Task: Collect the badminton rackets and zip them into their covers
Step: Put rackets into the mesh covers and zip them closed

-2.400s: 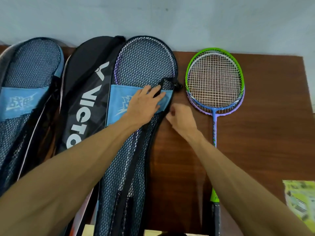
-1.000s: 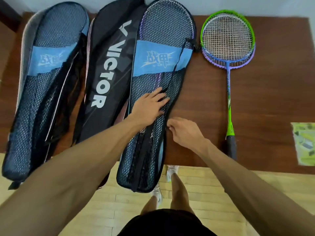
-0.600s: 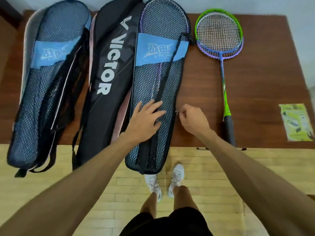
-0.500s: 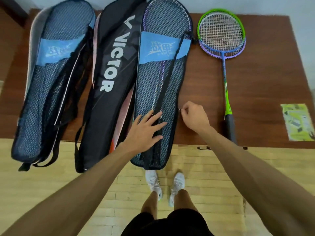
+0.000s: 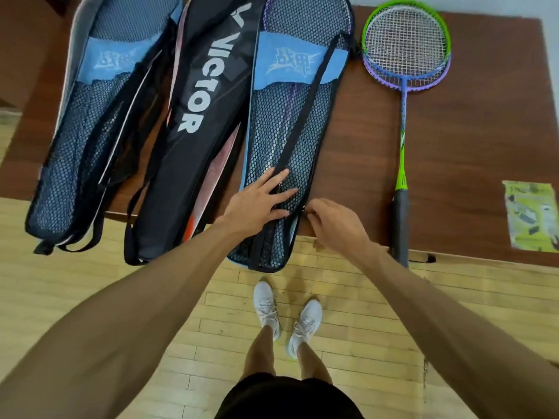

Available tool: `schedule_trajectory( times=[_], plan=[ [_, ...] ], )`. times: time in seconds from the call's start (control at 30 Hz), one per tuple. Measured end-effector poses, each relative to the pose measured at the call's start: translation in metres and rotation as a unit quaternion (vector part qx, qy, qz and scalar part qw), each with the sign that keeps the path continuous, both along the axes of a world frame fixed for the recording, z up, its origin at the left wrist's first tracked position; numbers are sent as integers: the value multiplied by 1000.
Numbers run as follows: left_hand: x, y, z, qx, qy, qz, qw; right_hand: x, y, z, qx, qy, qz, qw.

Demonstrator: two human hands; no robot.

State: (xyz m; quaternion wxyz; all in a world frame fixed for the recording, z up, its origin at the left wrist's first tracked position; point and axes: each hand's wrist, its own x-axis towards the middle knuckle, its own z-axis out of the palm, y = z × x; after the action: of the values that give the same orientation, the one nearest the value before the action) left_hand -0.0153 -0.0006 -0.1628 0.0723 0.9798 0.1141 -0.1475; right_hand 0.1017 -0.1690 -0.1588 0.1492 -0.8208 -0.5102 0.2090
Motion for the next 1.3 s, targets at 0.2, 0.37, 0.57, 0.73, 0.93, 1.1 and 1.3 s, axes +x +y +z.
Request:
schedule_trajectory(
  times=[0.2, 0.37, 0.57, 0.73, 0.93, 1.1, 1.3],
  plan=[
    [2, 1, 2, 3, 9, 2, 1000, -28, -15, -6, -49, 8, 123, 991],
    [1, 4, -3, 1, 0, -6, 1000, -57, -40, -16, -69, 44, 148, 986],
    [2, 6, -9, -38, 6, 4, 999, -69, -41, -12, -60, 72, 93, 991],
    [0, 8, -3, -62, 7, 7, 998, -90, -38, 1, -97, 79, 46, 991],
    [1, 9, -3, -96, 11, 12, 995, -125, -28, 4, -86, 100, -41, 990],
    [1, 11, -3, -118, 1, 13, 993, -152, -9, -2, -75, 91, -89, 989],
    [-4, 17, -2, -170, -3, 1, 986, -133, -16, 8, -49, 146, -130, 979]
  ],
)
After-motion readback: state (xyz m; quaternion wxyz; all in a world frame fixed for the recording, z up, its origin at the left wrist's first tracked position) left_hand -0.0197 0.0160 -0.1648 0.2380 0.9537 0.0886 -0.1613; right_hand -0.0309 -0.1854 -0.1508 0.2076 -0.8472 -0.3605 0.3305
